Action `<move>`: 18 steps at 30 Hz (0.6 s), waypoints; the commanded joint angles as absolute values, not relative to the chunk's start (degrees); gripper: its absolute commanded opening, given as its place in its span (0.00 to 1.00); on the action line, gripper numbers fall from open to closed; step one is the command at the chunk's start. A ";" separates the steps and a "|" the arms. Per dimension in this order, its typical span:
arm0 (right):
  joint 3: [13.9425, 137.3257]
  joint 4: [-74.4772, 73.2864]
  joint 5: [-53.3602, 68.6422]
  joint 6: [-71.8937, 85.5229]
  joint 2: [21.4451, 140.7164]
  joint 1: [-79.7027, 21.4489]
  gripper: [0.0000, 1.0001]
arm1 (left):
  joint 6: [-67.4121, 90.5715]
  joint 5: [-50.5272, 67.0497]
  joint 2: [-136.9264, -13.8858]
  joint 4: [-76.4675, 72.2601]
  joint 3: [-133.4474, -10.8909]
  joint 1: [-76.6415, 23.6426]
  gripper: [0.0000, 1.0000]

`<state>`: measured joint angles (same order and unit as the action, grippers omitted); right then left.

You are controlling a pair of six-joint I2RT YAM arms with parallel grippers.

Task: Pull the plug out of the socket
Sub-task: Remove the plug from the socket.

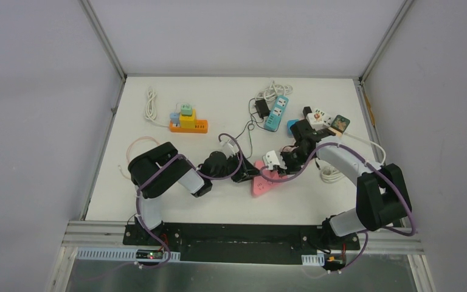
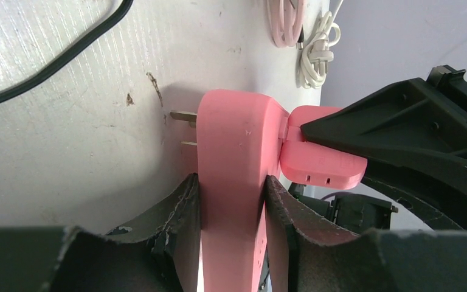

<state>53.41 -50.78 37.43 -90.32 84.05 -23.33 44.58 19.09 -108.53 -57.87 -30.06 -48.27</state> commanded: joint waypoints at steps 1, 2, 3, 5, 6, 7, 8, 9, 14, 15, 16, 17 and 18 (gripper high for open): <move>55.67 -49.37 40.26 -82.83 84.68 -29.17 0.00 | 42.23 18.49 -111.68 -44.78 -30.00 -49.13 0.00; 56.27 -48.30 38.85 -80.17 84.87 -30.80 0.00 | 42.20 18.61 -111.83 -44.60 -30.17 -49.03 0.00; 56.61 -46.71 37.16 -77.16 84.90 -32.62 0.00 | 42.19 18.71 -111.94 -44.44 -30.31 -49.11 0.00; 57.14 -44.56 33.40 -73.22 85.01 -35.71 0.00 | 42.19 18.72 -111.97 -44.47 -30.32 -49.13 0.00; 57.47 -44.33 32.49 -72.44 85.22 -36.71 0.00 | 42.25 18.72 -111.93 -44.47 -30.32 -49.08 0.00; 57.82 -44.36 32.34 -71.78 85.44 -37.11 0.00 | 42.27 18.72 -111.99 -44.47 -30.37 -49.12 0.00; 58.09 -44.40 32.53 -71.22 85.74 -37.25 0.00 | 42.20 18.76 -112.03 -44.40 -30.47 -49.13 0.00; 58.17 -44.61 32.52 -71.12 85.85 -37.25 0.00 | 42.19 18.80 -112.10 -44.39 -30.49 -49.09 0.00; 59.02 -48.13 33.68 -74.40 85.44 -32.75 0.00 | 42.35 18.44 -111.90 -44.28 -30.22 -49.13 0.00; 58.97 -49.54 34.99 -76.35 85.17 -30.82 0.00 | 42.43 18.24 -111.78 -44.44 -30.09 -49.09 0.00; 58.60 -50.70 36.01 -78.04 84.86 -29.03 0.00 | 42.45 18.09 -111.76 -44.55 -29.94 -49.05 0.00; 57.70 -51.11 36.85 -79.06 84.62 -27.72 0.00 | 42.41 18.03 -111.63 -44.56 -29.89 -49.04 0.00; 56.97 -51.23 37.39 -79.92 84.48 -26.80 0.00 | 42.37 18.02 -111.70 -44.56 -29.93 -49.02 0.00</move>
